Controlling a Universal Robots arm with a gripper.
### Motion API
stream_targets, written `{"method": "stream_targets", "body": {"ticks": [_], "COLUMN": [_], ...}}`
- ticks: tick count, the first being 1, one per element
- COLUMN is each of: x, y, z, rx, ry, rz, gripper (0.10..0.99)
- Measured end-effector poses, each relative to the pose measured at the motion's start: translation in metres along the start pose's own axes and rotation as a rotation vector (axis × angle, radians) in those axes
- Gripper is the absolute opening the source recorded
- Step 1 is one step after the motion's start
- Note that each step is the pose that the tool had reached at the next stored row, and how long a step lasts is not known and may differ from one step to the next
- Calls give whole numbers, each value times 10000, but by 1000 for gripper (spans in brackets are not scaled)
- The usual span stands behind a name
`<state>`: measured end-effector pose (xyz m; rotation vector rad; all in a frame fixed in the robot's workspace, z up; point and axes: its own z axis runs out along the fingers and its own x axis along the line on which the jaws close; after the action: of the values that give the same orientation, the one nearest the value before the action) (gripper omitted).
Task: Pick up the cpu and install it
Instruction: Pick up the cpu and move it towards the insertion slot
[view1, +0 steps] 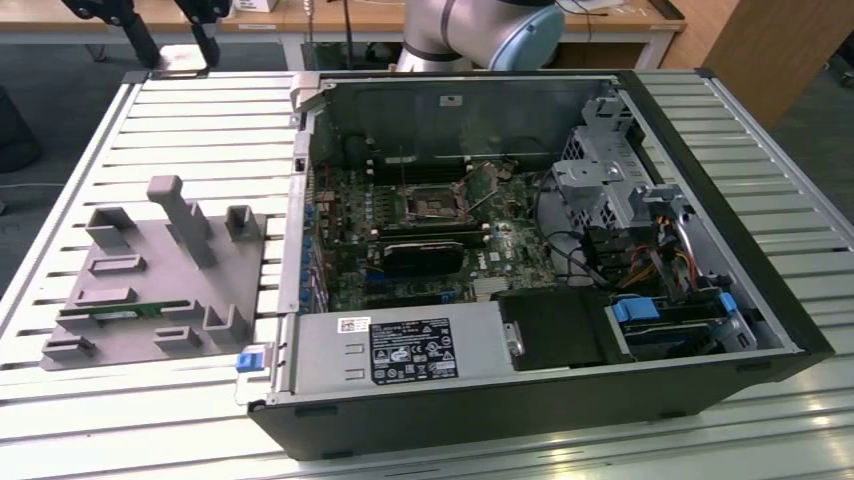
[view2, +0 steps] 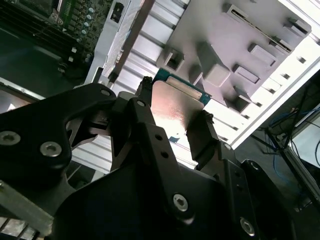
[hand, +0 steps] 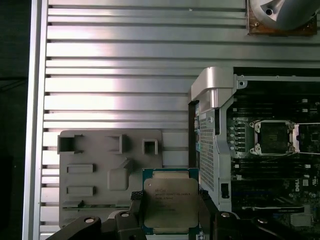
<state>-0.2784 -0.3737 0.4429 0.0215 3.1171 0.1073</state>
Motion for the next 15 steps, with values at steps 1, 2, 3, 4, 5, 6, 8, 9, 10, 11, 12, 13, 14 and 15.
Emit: {"method": "stream_targets", "body": {"ticks": [1, 2, 3, 4, 5, 6, 8, 9, 10, 11, 12, 13, 14, 15], "x": [-18, -35, -52, -69, -84, -98, -122, -132, -140, -149, -158, -167, -174, -183], "y": [0, 1, 1, 1, 1, 2, 2, 2, 3, 3, 3, 3, 3, 4], "z": [0, 1, 2, 2, 2, 2, 3, 3, 4, 4, 4, 4, 4, 5], "rx": [0, -1, 0, -1, 0, 0, 0, 0, -1, 0, 0, 0, 0, 0], "ry": [0, -1, -1, -1, -1, -1, -1, -1, -1, -1, 0, 0, -1, -1], "rz": [0, 0, 0, 0, 0, 0, -1, 0, 0, 0, 0, -1, 0, 0], "gripper": [529, 529, 529, 529, 529, 529, 529, 529, 529, 529, 529, 529, 529, 529]}}
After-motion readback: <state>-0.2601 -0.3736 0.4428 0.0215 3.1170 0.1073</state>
